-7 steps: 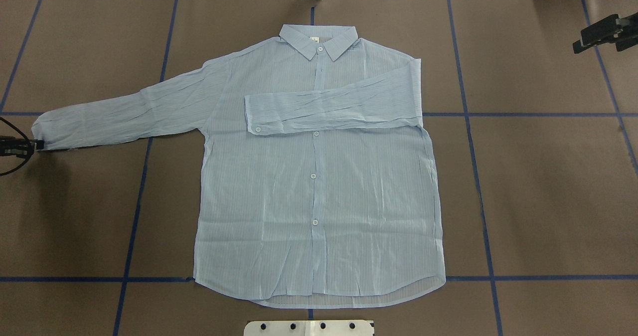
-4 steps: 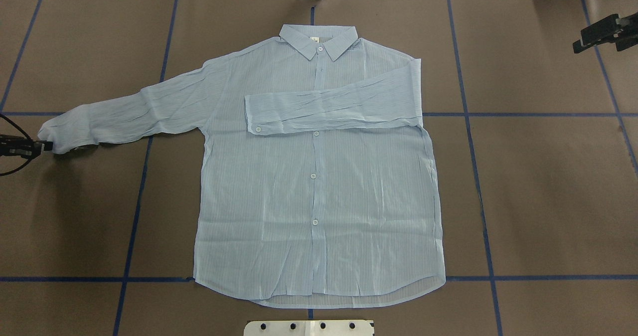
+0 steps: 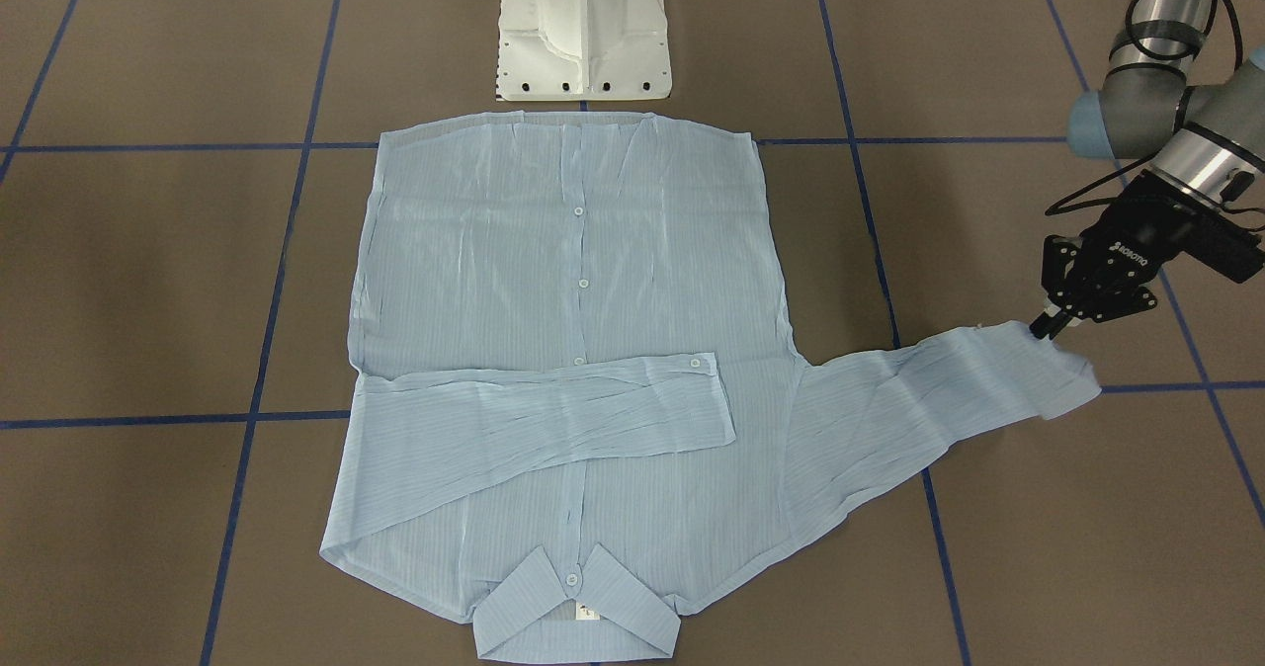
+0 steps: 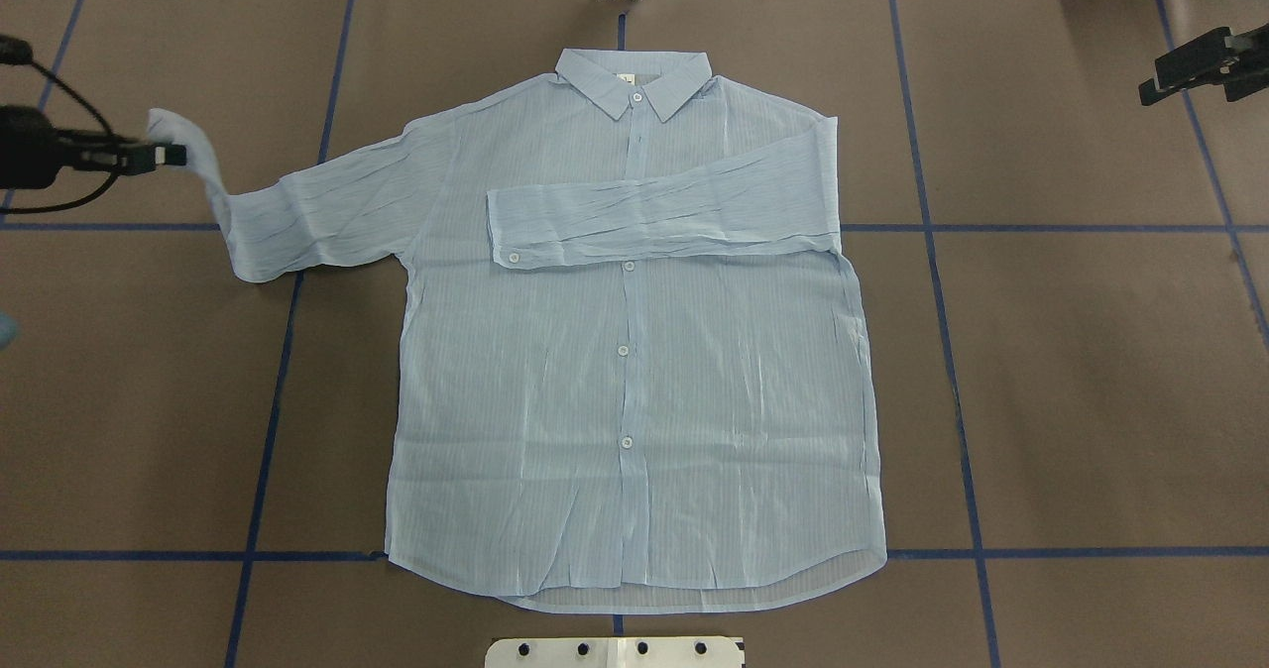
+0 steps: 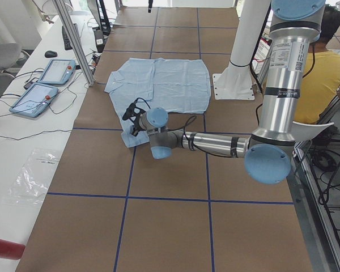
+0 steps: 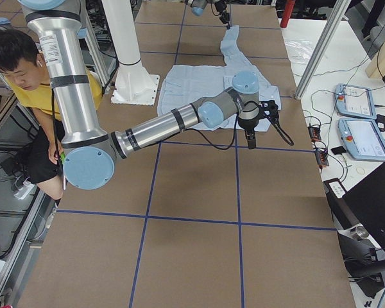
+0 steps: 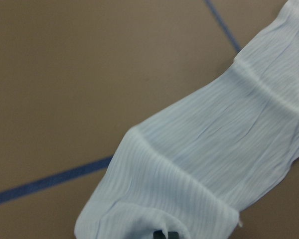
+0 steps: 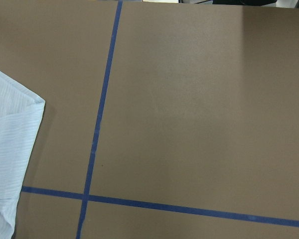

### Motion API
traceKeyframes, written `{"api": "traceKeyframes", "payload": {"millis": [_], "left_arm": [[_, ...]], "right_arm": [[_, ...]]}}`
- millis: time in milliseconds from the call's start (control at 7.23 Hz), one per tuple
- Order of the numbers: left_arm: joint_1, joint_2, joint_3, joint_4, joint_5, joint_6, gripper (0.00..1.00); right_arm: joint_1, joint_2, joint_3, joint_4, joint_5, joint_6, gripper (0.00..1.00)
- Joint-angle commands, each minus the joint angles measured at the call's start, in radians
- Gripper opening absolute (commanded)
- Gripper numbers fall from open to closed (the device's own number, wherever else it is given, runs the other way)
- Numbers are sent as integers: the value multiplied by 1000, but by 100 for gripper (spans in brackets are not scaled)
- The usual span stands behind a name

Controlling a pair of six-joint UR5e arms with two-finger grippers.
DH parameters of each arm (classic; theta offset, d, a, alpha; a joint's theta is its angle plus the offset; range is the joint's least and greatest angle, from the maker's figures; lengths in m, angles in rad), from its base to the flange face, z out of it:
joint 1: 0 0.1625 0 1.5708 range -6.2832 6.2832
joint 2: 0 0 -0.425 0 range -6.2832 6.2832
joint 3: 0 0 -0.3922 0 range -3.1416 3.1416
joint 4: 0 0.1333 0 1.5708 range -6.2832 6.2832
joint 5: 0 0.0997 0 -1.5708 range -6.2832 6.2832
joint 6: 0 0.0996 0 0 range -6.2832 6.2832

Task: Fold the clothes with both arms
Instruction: 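Lift the cuff with the left gripper and lay the sleeve across the shirt front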

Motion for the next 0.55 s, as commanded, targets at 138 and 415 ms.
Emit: {"api": "traceKeyframes", "payload": {"millis": [138, 415], "left_arm": [[179, -400, -25, 353, 70, -322, 0], [329, -583, 62, 405, 241, -469, 0]], "right_arm": [[0, 2, -2, 0, 0, 0, 100], [0, 8, -5, 0, -2, 0, 100]]}}
